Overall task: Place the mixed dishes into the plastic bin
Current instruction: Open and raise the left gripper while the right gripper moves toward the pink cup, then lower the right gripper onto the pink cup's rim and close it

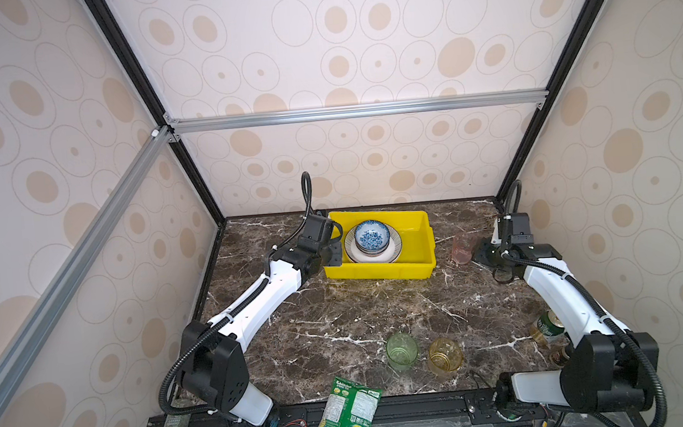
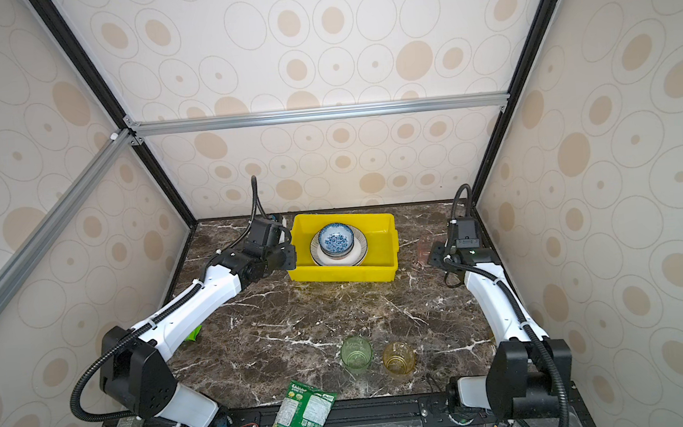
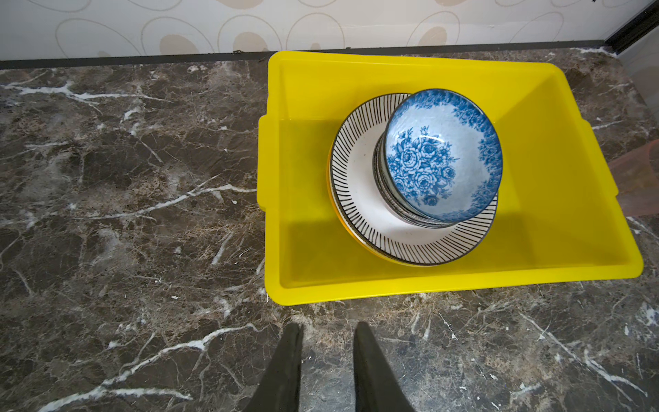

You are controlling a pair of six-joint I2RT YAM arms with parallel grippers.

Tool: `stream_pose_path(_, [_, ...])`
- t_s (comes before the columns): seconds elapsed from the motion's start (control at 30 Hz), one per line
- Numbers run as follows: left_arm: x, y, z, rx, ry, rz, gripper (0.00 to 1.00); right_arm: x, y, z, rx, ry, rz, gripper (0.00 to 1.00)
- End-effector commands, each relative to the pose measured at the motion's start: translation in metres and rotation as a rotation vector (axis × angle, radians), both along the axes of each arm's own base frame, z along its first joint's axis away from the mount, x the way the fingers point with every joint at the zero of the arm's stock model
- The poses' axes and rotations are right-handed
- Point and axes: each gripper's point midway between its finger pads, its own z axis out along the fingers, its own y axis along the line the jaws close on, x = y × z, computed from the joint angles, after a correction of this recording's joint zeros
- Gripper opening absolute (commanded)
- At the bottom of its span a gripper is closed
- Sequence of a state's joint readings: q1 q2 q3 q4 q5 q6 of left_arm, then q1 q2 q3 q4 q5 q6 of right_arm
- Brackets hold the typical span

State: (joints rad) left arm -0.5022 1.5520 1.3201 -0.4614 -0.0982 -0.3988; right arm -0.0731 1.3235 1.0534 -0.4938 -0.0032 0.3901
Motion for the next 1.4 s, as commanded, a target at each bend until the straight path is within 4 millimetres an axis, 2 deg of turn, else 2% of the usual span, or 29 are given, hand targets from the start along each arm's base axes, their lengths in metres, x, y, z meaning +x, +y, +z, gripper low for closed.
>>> stream_pose_path(0.0, [0.002, 0.003, 0.012, -0.004, -0.041, 0.01, 0.26, 0.011, -0.008, 0.002, 0.074, -0.028, -0.03, 0.55])
stream_pose_path(0.3, [0.003, 0.005, 0.011, 0.003, -0.044, 0.012, 0.27, 0.032, -0.025, -0.015, 0.1, -0.009, -0.076, 0.52])
stream_pose_path(0.63, [0.003, 0.011, 0.011, 0.013, -0.04, 0.027, 0.27, 0.06, -0.035, -0.024, 0.1, 0.009, -0.092, 0.51])
stream_pose_path(0.87, [0.006, 0.013, 0.01, 0.024, -0.034, 0.032, 0.27, 0.074, -0.042, -0.04, 0.079, 0.069, -0.097, 0.49])
stream_pose_path(1.37, [0.016, 0.01, 0.004, 0.029, -0.017, 0.031, 0.27, 0.087, -0.044, -0.073, 0.081, 0.152, -0.086, 0.38])
